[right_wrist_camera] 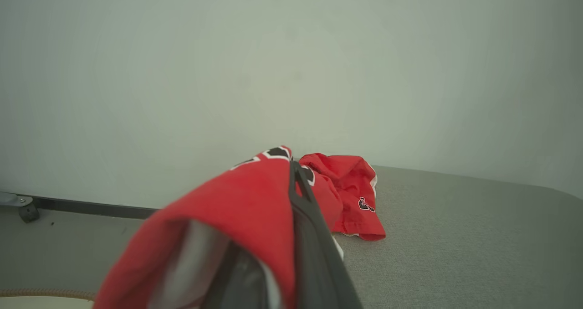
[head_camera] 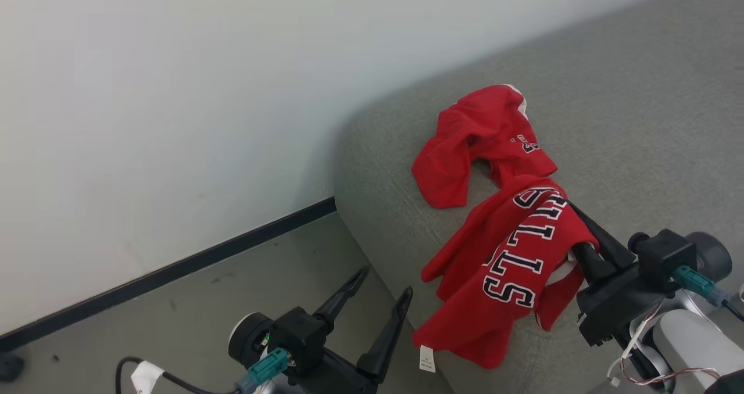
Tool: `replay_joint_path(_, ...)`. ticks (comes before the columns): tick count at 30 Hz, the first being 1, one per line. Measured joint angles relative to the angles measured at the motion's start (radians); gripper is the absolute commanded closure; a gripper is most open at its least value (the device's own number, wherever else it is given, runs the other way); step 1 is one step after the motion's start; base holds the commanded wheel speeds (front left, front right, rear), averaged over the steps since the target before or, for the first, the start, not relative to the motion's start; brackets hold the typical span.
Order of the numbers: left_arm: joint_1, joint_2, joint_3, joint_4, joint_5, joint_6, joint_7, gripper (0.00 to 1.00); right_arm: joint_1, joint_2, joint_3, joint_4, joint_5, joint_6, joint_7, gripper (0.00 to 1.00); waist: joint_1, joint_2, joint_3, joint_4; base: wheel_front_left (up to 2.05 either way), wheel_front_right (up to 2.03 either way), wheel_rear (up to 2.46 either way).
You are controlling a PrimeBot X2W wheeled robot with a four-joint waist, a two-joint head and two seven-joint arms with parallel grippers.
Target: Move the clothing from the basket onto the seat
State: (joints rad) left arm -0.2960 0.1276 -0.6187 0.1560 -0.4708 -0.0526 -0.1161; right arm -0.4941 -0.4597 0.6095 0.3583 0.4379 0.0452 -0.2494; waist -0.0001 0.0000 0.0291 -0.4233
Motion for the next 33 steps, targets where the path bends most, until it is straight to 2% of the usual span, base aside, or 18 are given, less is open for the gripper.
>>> replay_joint_path(7, -0.011, -0.008, -0.028, -0.005, 0.02, -0.001, 0.018, 0.0, -0.082, -0.001, -0.039, 0.013, 0.005, 0.018, 0.0, 1.0, 0.0, 0.0, 0.046, -0.039, 0.0, 0.0, 0.0)
replay_joint_path(12, -0.039, -0.003, -0.029, -0.015, 0.036, -0.001, 0.027, 0.0, -0.256, -0.017, -0.108, 0.051, 0.021, 0.036, 0.0, 1.0, 0.0002, 0.0, 0.092, -0.03, 0.0, 0.0, 0.0)
replay_joint_path(21, -0.094, 0.001, -0.033, -0.059, 0.059, 0.0, 0.046, 0.0, -0.55, -0.085, -0.229, 0.211, 0.066, 0.052, -0.007, 1.0, 0.0003, 0.0001, 0.158, 0.016, 0.0, 0.0, 0.0)
replay_joint_path(33, -0.171, -0.01, -0.075, -0.106, 0.105, -0.009, 0.081, 0.0, -0.662, -0.17, -0.278, 0.457, 0.083, 0.069, -0.007, 1.0, 0.0003, 0.0001, 0.258, 0.117, 0.0, 0.0, 0.0)
